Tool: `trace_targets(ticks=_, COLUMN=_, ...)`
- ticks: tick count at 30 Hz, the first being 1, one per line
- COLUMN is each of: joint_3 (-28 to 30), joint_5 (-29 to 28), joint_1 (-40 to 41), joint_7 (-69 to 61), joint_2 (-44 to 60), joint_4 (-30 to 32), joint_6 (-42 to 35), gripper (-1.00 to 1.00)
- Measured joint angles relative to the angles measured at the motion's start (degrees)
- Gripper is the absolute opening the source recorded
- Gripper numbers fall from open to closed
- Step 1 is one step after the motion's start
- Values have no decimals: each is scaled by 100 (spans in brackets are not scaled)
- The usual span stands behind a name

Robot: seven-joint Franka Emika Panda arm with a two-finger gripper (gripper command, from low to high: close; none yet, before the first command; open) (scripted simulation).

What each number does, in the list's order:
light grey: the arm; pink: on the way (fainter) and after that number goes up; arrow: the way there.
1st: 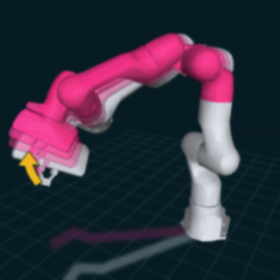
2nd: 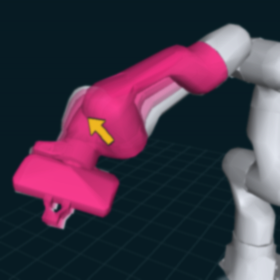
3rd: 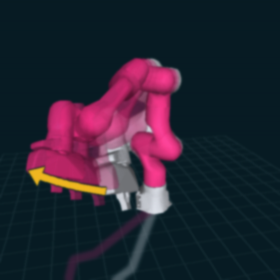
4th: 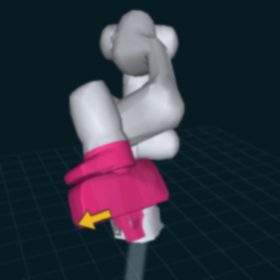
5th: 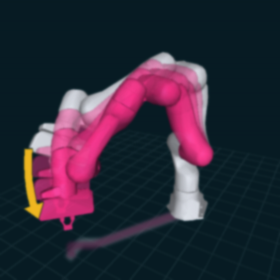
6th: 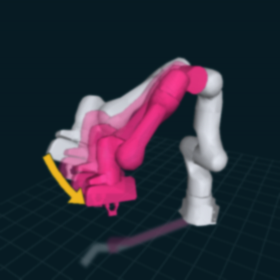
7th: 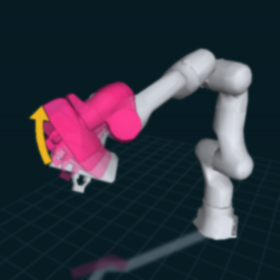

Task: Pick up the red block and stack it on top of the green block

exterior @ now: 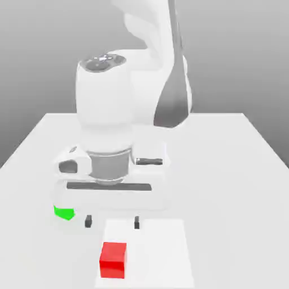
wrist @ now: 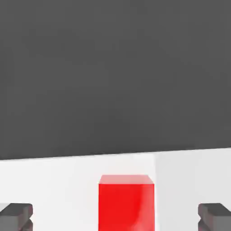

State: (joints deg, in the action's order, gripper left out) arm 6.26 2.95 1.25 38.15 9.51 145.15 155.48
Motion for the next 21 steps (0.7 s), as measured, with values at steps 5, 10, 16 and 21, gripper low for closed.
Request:
trace_targets(ticks=5, joint_3=-187, joint_5=225, joint_1=151, joint_7=-179, joint_2=1012, joint_4=-115, joint_6=806, gripper=-100)
trace_targets(ticks=10, joint_3=-190, joint_5=216, joint_1=150, joint_7=-170, joint_2=1012, joint_4=-115, joint_6=803, gripper=-100)
trace_targets(ticks=16, joint_3=-84, joint_5=26, joint_1=87, joint_7=-31, joint_2=354, joint_4=-11, joint_6=253, gripper=-100)
trace_targets(ticks=21, joint_3=407, joint_5=-404, joint_1=735, joint_7=-466, joint_2=-667, joint_4=645, joint_6=-101, gripper=-100)
